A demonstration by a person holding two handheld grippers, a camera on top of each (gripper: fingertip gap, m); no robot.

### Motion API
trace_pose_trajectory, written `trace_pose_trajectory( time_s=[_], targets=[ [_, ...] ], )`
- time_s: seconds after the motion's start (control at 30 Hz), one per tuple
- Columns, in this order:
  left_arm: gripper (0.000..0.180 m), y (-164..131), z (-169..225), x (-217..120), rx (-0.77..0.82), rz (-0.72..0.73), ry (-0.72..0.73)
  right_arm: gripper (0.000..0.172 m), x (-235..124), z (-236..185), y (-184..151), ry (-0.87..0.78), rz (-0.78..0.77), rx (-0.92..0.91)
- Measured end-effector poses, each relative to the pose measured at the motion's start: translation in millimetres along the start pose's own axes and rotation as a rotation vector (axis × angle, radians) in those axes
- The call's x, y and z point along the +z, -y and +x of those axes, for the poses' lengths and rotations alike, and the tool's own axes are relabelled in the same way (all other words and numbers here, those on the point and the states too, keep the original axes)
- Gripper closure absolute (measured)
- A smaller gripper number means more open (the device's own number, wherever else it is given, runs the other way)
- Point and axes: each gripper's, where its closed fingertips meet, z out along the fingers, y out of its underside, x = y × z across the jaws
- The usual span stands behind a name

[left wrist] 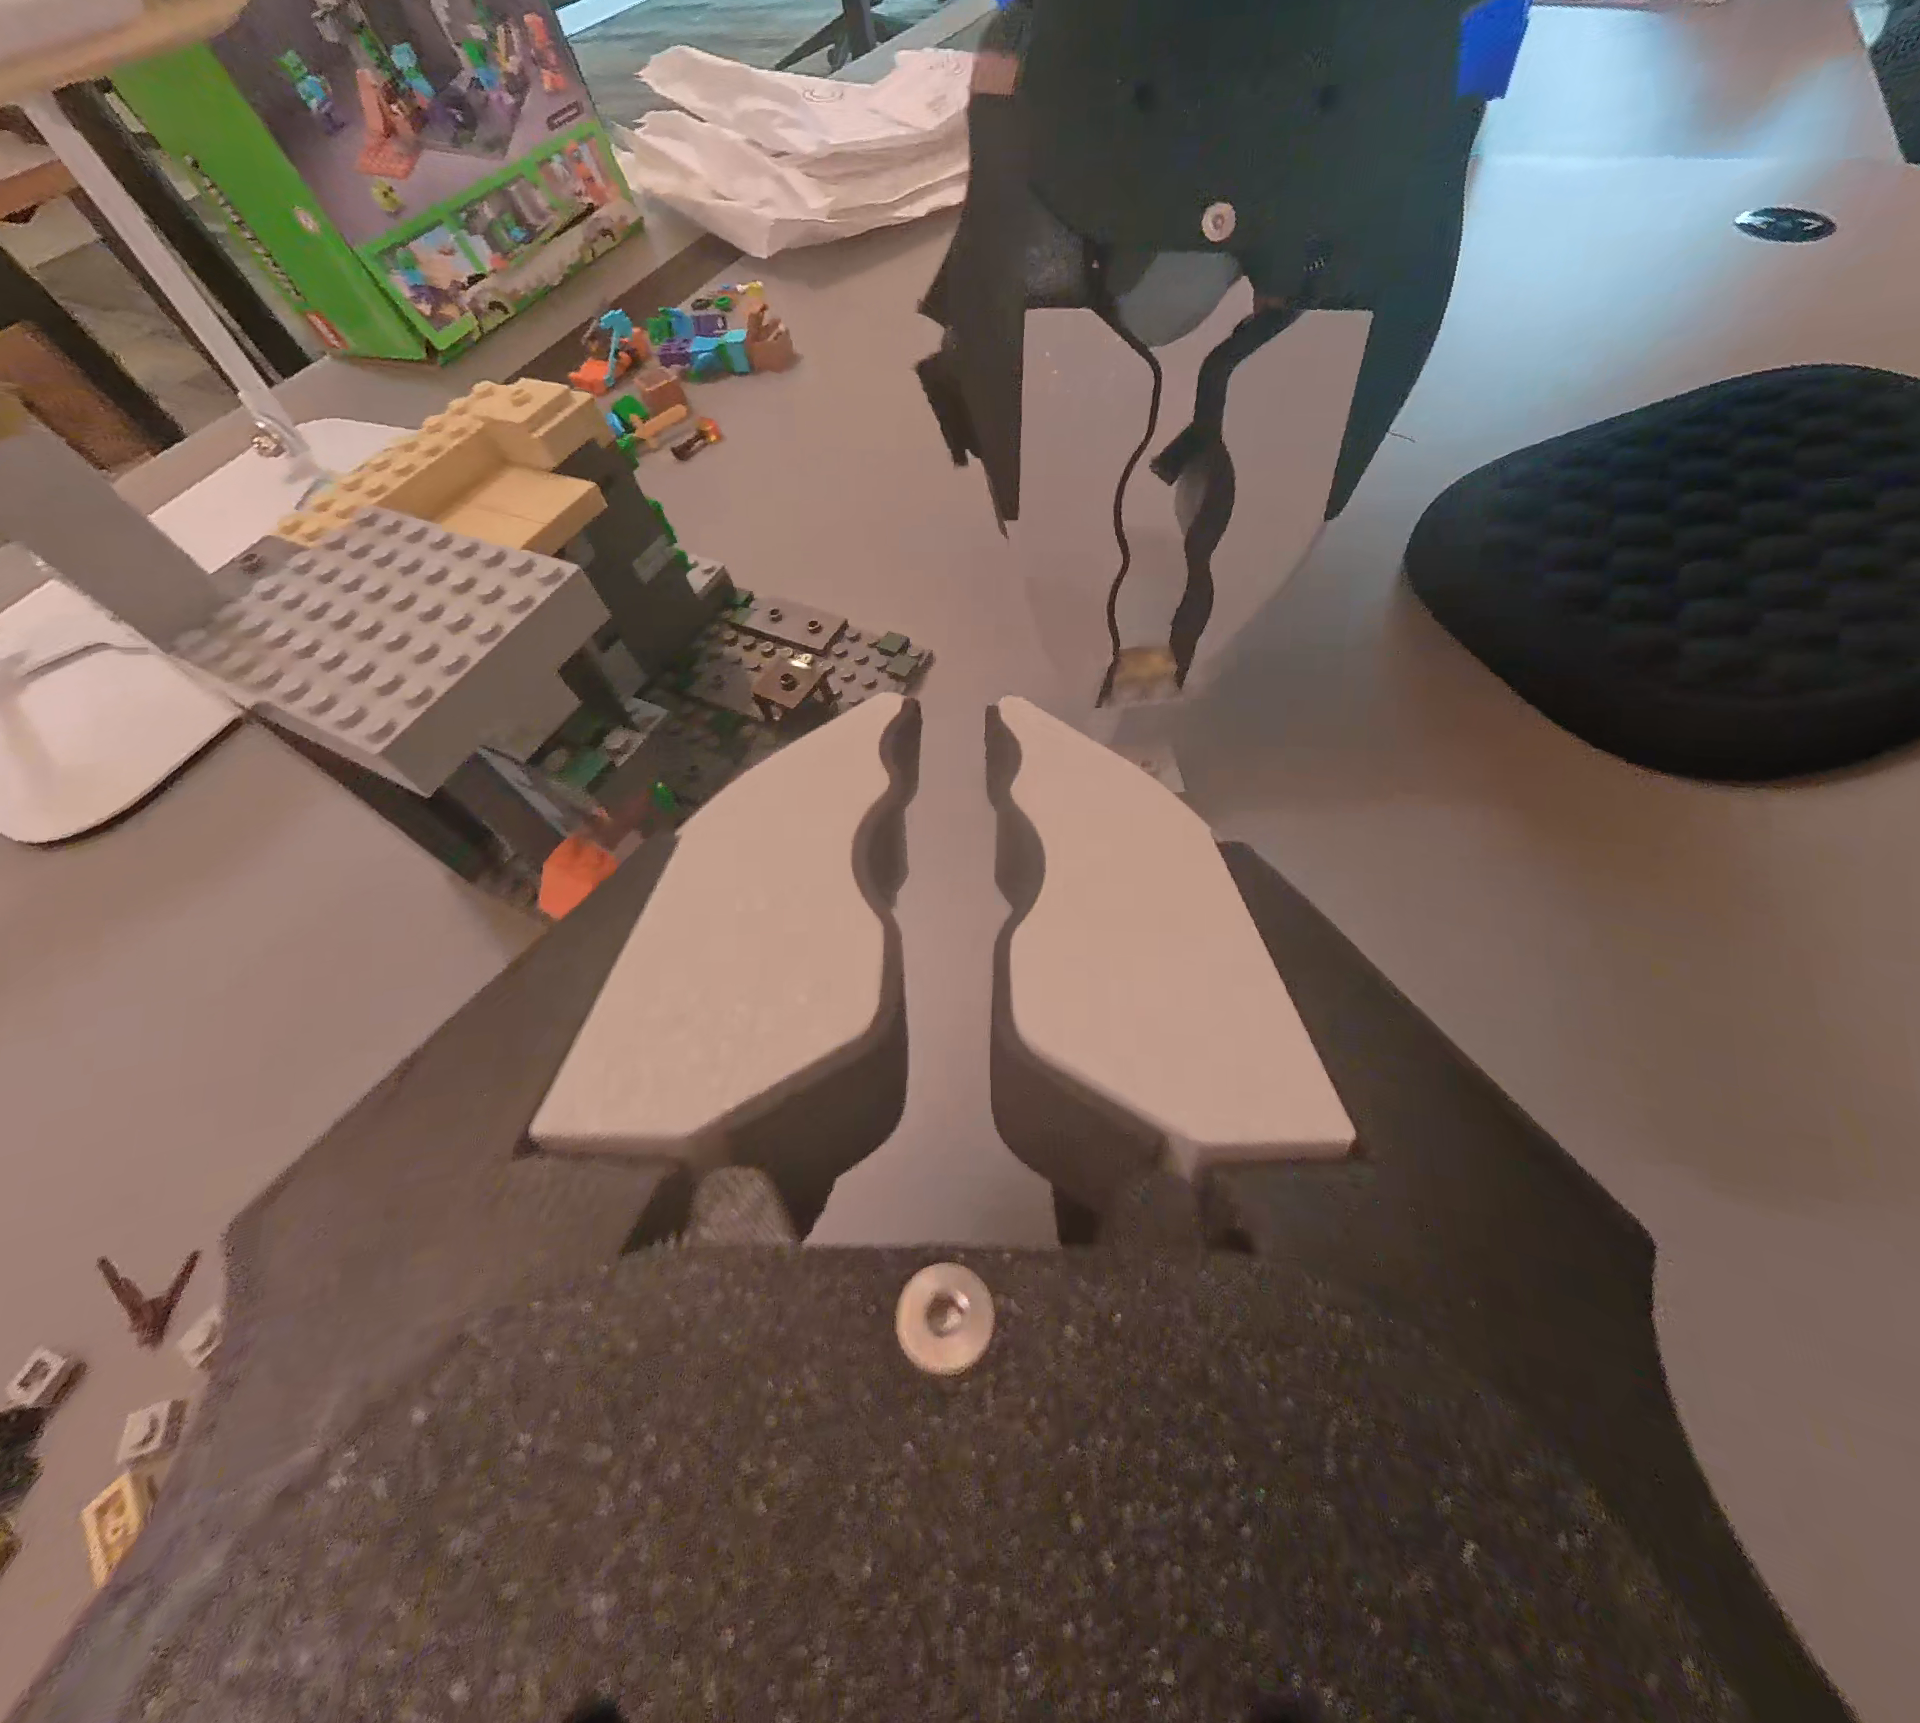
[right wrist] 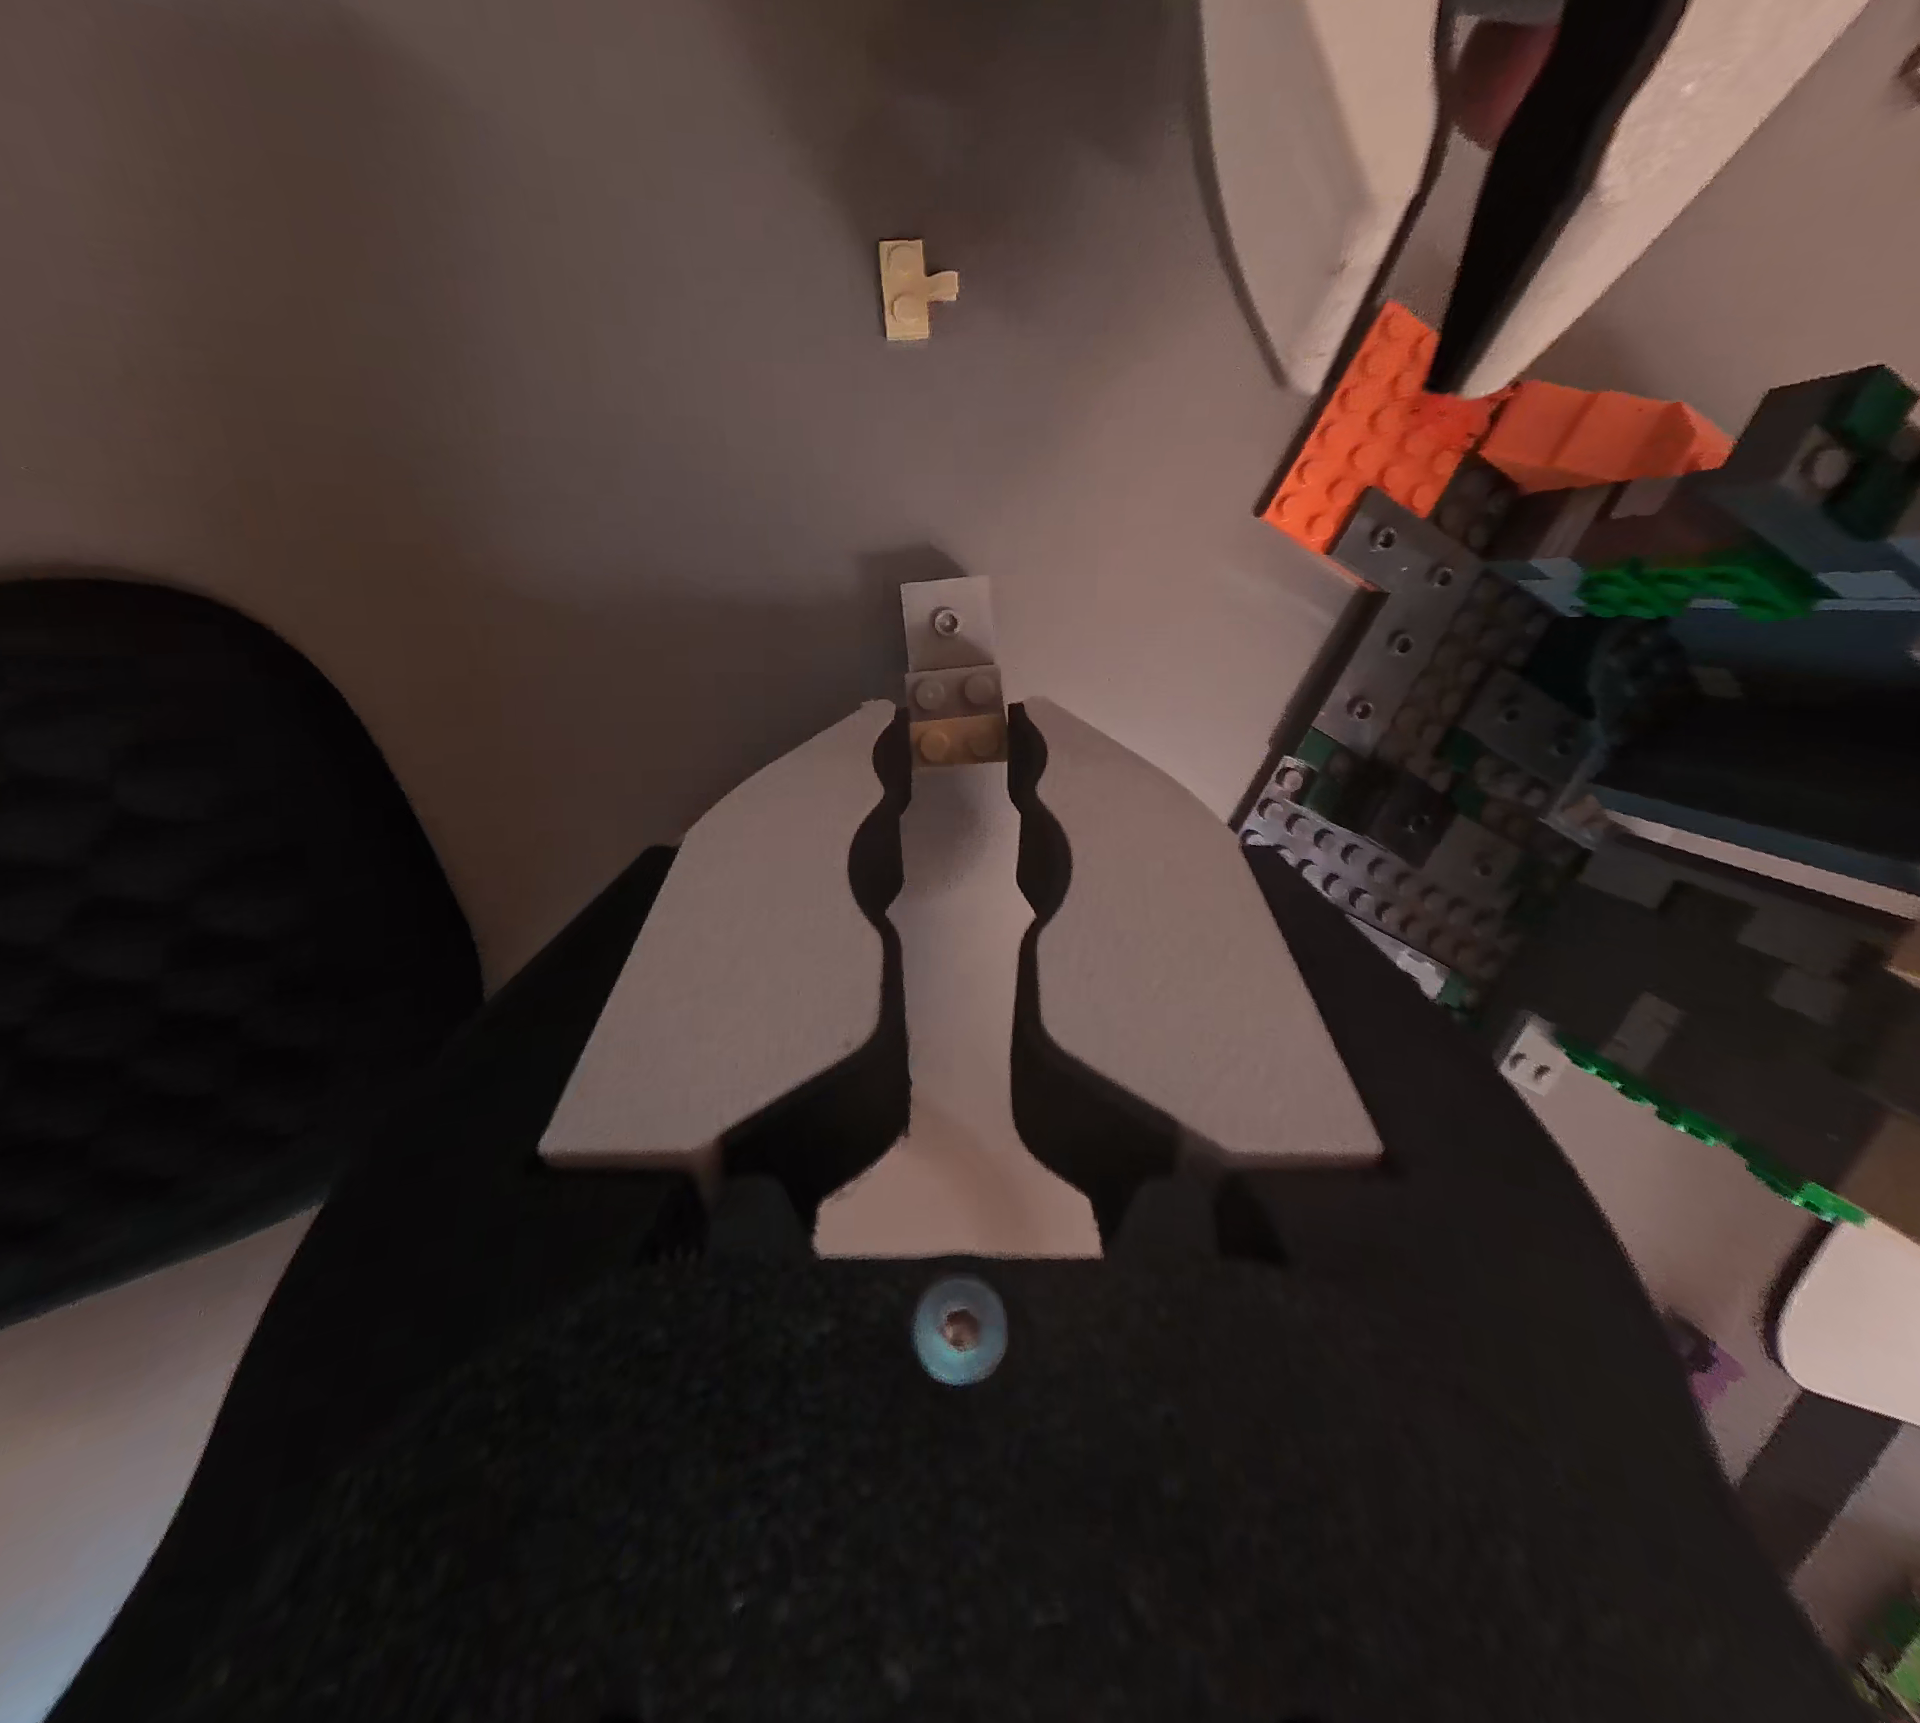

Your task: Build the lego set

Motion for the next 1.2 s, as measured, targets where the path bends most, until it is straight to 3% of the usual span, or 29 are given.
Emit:
trace_pose_trajectory(
  time_s=[0.3, 0.47, 0.67, 0.87, 1.2],
  targets=[
    [0.173, -4.2, -7.4, -0.3, 0.005, -0.032, 0.04, 0.146, 1.8, 1.4, 0.1, -0.01, 0.019, 0.031],
    [0.173, -6.3, -21.9, -5.1, -0.023, -0.047, 0.097, 0.144, -8.9, 4.9, 35.6, -0.047, 0.041, 0.096],
    [0.175, -1.9, -44.0, -17.9, -0.058, -0.026, 0.182, 0.145, 25.0, -12.2, 70.3, -0.05, -0.028, 0.461],
    [0.177, -0.7, -51.4, -22.9, -0.081, -0.022, 0.217, 0.145, 45.5, -13.1, 67.9, -0.136, -0.063, 0.666],
    [0.177, 10.2, -50.2, -30.1, -0.06, 0.009, 0.247, 0.144, 38.9, -7.8, 64.4, -0.328, 0.006, 0.962]
  ],
)
